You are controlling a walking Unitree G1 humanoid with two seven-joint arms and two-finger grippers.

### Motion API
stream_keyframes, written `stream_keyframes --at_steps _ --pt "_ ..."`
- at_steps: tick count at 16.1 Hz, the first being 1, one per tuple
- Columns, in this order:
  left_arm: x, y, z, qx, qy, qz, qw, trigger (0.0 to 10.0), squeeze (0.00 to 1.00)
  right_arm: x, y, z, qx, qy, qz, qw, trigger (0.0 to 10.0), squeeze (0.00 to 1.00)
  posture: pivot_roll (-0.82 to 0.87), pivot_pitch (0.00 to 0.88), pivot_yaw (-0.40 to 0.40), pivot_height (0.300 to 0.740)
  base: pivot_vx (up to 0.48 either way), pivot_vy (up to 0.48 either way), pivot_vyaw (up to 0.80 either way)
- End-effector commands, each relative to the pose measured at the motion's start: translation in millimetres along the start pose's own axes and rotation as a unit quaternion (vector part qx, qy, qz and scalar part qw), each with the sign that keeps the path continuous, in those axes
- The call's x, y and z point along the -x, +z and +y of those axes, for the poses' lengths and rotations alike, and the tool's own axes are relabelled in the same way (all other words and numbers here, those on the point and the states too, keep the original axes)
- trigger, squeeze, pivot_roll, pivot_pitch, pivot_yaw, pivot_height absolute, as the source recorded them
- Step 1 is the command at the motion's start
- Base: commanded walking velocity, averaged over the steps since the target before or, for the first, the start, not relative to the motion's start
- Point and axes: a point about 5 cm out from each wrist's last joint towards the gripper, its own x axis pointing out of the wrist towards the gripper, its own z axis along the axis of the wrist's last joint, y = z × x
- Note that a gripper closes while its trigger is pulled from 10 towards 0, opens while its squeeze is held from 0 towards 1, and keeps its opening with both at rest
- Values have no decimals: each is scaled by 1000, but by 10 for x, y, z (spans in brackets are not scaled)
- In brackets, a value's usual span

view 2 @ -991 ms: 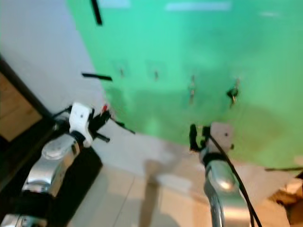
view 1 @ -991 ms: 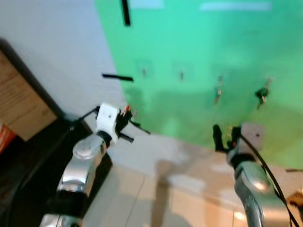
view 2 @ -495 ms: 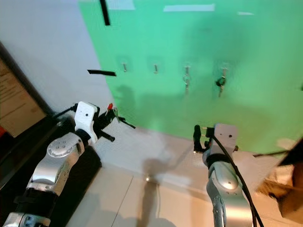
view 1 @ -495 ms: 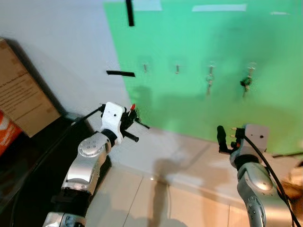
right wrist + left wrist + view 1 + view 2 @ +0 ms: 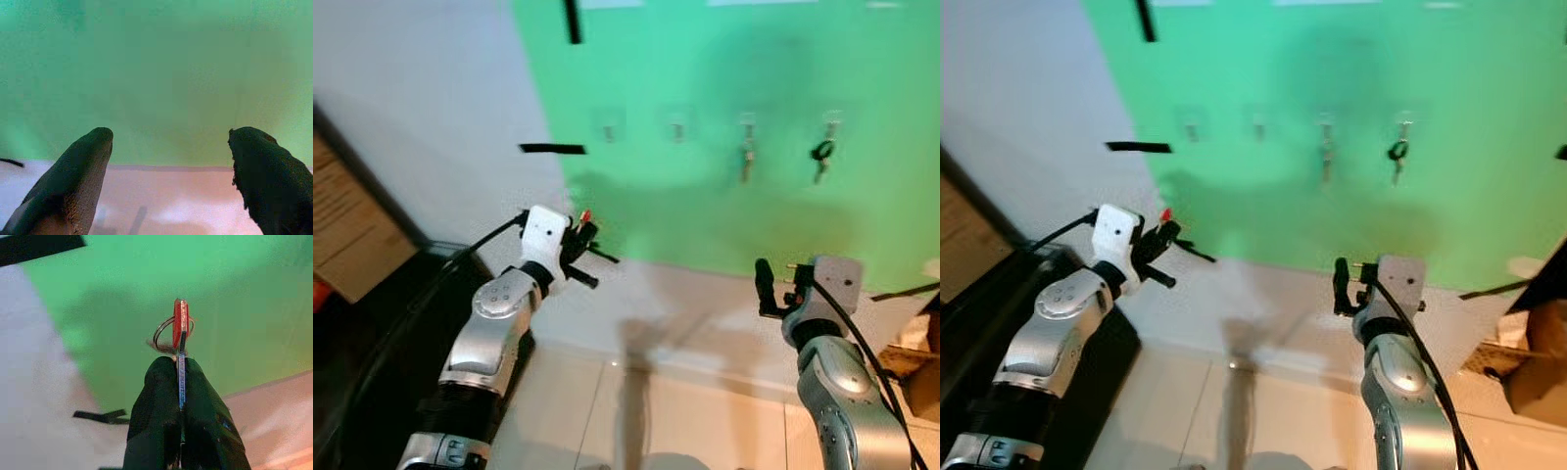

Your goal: Hang keys on a hook

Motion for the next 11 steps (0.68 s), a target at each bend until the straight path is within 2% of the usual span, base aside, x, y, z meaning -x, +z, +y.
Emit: stream_keyframes --at_steps 1,4,7,11 --pt "-11 27 30 -4 4 -3 1000 10000 0 -13 26 -7 2 0 -6 1000 10000 0 -146 0 169 740 0 0 0" --pt "7 40 42 -6 -4 -8 1000 10000 0 -16 23 20 -2 4 -7 1000 10000 0 -139 0 171 740 92 0 0" --pt "20 43 63 -8 -4 -8 1000 10000 0 -14 4 44 -2 10 -4 1000 10000 0 -131 0 166 740 344 0 0" --pt "35 35 78 -8 -5 -9 1000 10000 0 -24 7 45 27 15 -2 1000 10000 0 -135 0 168 740 382 0 0"
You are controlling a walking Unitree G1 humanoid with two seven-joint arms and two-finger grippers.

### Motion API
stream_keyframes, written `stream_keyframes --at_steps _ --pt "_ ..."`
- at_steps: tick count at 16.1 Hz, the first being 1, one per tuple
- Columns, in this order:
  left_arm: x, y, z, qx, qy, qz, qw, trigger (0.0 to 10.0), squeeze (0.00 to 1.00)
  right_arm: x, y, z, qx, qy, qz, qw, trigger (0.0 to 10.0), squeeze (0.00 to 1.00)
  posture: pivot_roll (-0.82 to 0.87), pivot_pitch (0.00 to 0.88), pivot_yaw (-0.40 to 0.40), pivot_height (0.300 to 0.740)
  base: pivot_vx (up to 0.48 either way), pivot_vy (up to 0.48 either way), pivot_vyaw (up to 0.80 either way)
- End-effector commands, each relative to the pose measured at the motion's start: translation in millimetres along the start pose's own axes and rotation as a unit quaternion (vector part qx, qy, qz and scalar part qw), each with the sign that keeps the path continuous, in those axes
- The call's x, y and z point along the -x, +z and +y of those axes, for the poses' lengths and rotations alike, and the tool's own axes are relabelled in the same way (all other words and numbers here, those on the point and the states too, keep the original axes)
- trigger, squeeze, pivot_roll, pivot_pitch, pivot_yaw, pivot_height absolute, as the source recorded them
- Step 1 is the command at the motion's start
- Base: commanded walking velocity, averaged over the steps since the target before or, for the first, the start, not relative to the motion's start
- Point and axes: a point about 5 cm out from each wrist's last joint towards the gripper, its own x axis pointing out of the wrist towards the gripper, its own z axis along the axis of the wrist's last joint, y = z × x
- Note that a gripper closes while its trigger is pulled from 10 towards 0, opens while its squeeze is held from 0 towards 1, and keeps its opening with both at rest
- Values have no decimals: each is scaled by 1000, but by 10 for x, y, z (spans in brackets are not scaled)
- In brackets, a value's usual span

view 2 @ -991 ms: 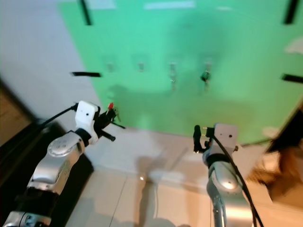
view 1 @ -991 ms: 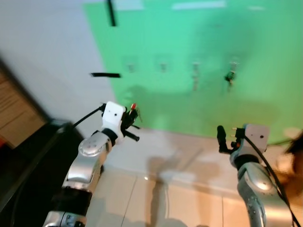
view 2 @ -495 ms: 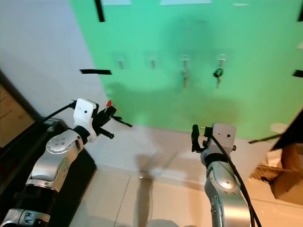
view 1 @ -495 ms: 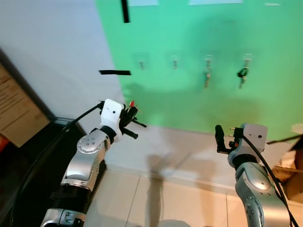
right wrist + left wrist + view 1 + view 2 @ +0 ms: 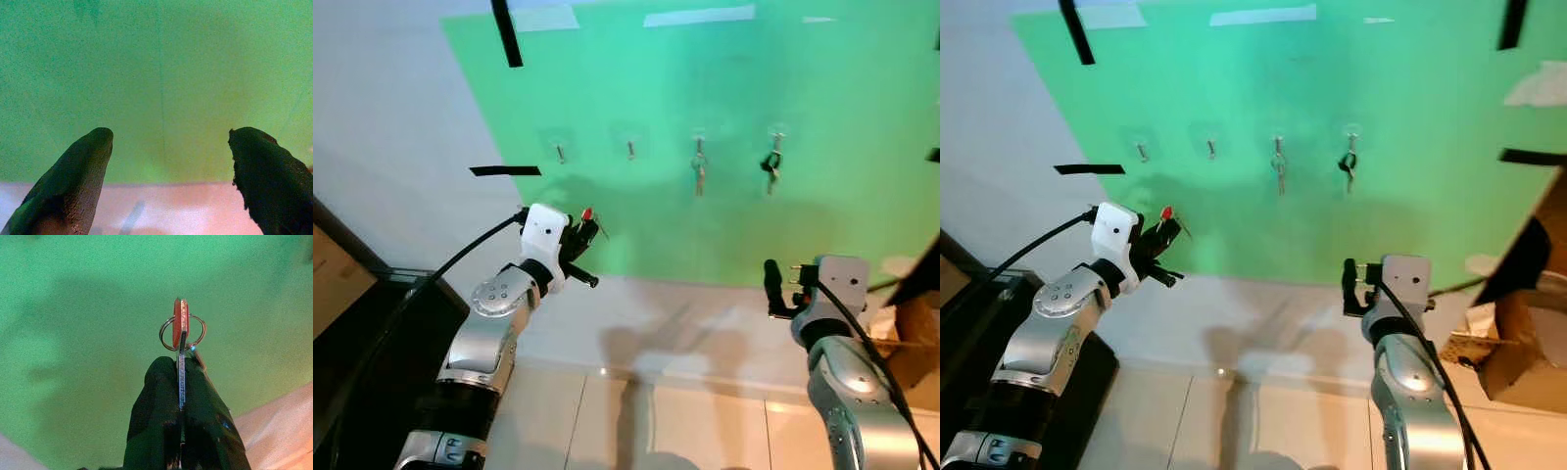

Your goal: Hang keys on a hook

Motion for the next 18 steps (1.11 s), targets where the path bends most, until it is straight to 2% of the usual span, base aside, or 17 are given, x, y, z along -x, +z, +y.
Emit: stream_keyframes --at_steps 1,4,8,11,13,15,16,18 --pt "36 2 69 -3 8 1 1000 10000 0 -16 5 89 -4 18 0 1000 10000 0 -136 0 169 740 398 0 800" --pt "44 28 41 -7 -14 -9 1000 10000 0 15 -18 89 -16 27 0 999 10000 0 -131 0 166 740 250 0 267" --pt "117 109 6 8 -100 -27 995 10000 0 44 -71 23 -12 21 11 1000 10000 0 -124 0 165 740 0 0 0" --pt "149 168 -2 38 -152 -30 987 10000 0 62 -87 17 -14 21 14 1000 10000 0 -125 0 169 740 0 0 0" --pt "128 269 62 67 -181 -37 980 10000 0 72 -88 19 -14 20 14 1000 10000 0 -129 0 172 740 0 0 0" --pt "116 373 153 93 -219 -41 970 10000 0 70 -78 12 -14 21 13 1000 10000 0 -126 0 164 740 0 0 0" --pt "141 424 179 102 -269 -30 957 10000 0 72 -70 -3 -1 26 14 1000 10000 0 -124 0 157 740 0 0 0" --pt "178 471 188 118 -324 -15 939 10000 0 82 -41 -15 9 44 14 999 10000 0 -132 0 146 740 0 0 0"
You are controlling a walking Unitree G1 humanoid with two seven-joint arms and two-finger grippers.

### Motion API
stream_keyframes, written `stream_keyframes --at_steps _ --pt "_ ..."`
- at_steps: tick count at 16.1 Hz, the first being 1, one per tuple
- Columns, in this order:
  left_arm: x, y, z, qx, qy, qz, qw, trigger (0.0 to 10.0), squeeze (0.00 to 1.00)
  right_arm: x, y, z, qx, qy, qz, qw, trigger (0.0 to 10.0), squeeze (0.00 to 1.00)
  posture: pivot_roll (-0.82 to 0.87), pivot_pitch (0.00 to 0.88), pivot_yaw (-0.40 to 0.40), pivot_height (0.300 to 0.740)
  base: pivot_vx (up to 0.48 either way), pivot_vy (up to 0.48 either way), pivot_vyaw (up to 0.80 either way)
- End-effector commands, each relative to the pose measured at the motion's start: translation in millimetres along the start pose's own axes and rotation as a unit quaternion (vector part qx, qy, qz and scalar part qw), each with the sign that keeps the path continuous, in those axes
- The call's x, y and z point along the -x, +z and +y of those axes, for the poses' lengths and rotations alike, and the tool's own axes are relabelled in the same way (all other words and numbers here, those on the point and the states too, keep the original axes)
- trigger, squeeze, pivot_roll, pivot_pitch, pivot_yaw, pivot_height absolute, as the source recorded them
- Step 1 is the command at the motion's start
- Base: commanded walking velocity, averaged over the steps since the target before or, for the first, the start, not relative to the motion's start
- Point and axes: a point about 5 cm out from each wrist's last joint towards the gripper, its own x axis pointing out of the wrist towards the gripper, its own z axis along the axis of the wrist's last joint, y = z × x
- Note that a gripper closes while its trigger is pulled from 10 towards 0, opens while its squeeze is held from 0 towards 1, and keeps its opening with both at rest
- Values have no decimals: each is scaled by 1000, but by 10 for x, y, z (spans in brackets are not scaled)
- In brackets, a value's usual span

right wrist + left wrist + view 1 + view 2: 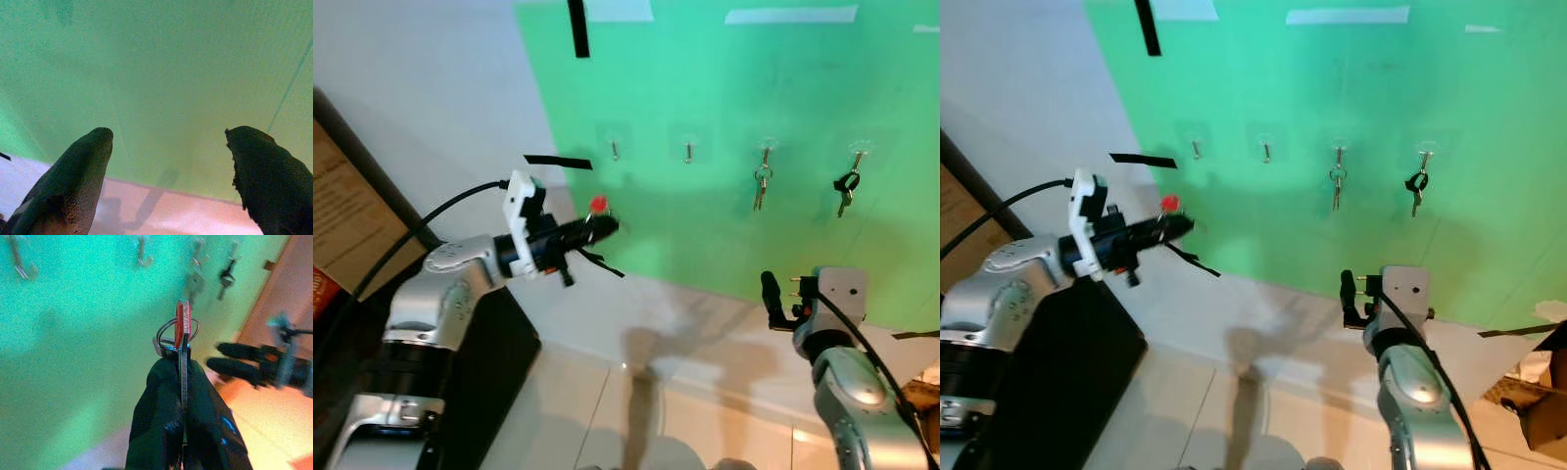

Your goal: Hang keys on a hook

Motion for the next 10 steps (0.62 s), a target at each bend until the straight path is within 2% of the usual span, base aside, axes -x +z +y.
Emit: stream_keyframes --at_steps 1,2,3,4,7,8,10 --pt "29 63 -10 15 -39 11 999 10000 0 35 49 68 10 43 -1 999 10000 0 -133 0 134 740 0 0 0" --pt "41 91 5 17 -50 17 998 10000 0 78 72 104 25 82 -1 996 10000 0 -128 0 113 740 0 0 0" --pt "47 96 26 14 -47 18 999 10000 0 89 89 115 20 91 -5 996 10000 0 -127 0 110 740 0 0 0" --pt "52 126 71 2 -37 16 999 10000 0 100 145 129 -3 104 -15 994 10000 0 -122 0 102 740 0 0 0" --pt "53 268 182 -17 -8 -2 1000 10000 0 94 284 222 -8 153 -37 987 10000 0 -116 0 93 740 0 0 0" --pt "38 343 248 -20 7 -17 1000 10000 0 101 360 298 -12 175 -49 983 10000 0 -114 0 92 740 0 0 0" --pt "-3 401 313 -15 15 -32 999 10000 0 113 417 353 -12 188 -59 980 10000 0 -124 0 99 740 0 0 0"
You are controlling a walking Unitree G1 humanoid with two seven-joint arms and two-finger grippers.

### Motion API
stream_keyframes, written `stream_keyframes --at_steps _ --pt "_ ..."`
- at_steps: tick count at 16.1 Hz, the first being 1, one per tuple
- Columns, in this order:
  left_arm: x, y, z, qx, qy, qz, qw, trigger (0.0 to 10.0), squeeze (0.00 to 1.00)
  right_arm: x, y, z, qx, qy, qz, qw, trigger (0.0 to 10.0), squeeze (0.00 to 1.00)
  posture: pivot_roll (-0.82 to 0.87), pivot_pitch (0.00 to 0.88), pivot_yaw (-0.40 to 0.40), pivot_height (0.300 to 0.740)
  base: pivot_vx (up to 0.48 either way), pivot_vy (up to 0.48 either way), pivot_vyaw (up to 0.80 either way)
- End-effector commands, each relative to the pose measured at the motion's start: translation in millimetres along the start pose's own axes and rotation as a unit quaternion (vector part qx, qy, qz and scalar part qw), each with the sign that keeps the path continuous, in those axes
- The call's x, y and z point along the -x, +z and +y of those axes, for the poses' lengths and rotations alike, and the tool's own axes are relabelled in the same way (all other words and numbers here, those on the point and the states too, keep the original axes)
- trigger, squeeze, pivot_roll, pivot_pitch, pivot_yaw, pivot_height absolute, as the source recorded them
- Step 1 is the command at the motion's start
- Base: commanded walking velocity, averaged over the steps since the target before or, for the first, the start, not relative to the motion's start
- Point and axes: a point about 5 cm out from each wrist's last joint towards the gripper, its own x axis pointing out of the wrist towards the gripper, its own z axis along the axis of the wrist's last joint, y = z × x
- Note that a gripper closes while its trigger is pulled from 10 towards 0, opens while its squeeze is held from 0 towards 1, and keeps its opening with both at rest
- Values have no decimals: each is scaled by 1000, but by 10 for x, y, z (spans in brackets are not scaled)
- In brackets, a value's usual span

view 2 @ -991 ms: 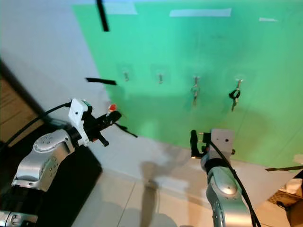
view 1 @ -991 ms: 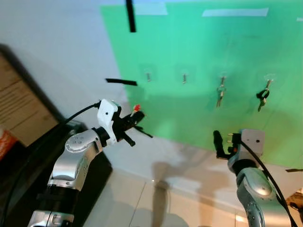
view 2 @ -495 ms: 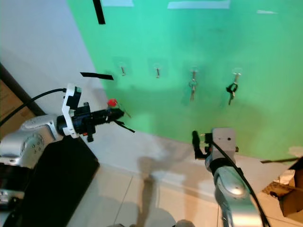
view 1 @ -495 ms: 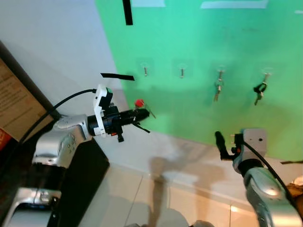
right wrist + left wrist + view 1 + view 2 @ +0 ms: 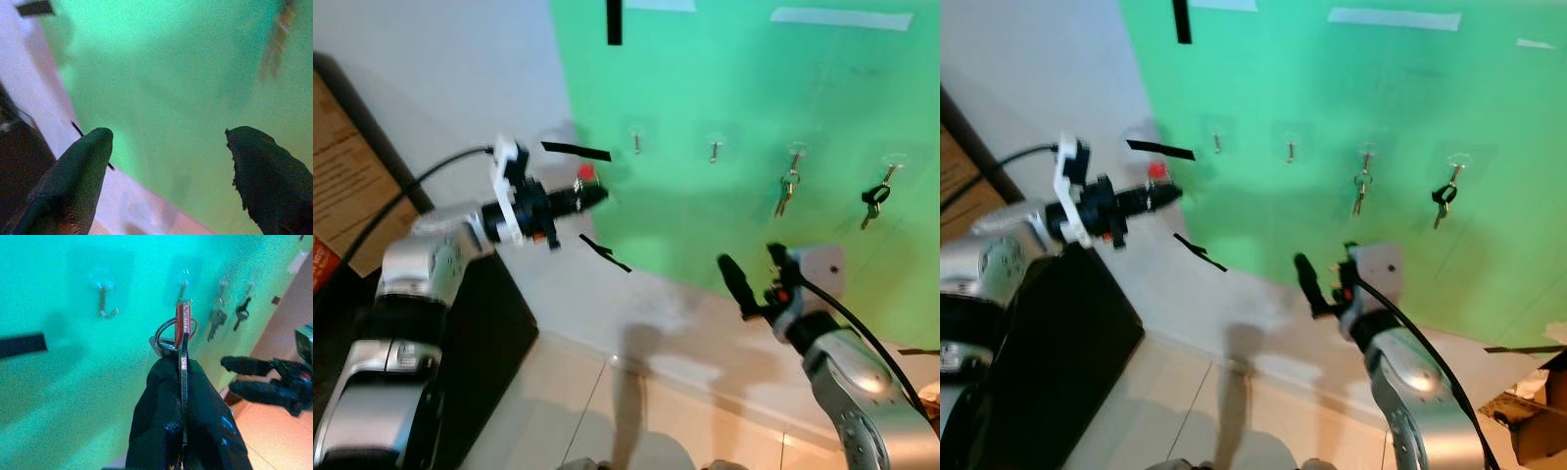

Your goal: Hang keys on a hook

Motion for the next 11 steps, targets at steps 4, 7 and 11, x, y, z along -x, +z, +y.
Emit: stream_keyframes --at_steps 4,7,11 --pt "-135 29 149 6 25 -6 1000 10000 0 10 148 113 1 37 -25 999 10000 0 -150 0 119 740 0 0 0" --pt "-282 45 165 15 13 -9 1000 10000 0 44 169 92 0 28 -26 999 10000 0 -170 0 119 740 0 0 0" --pt "-438 61 195 15 20 -11 1000 10000 0 76 177 87 1 29 -20 999 10000 0 -177 0 115 740 0 0 0"
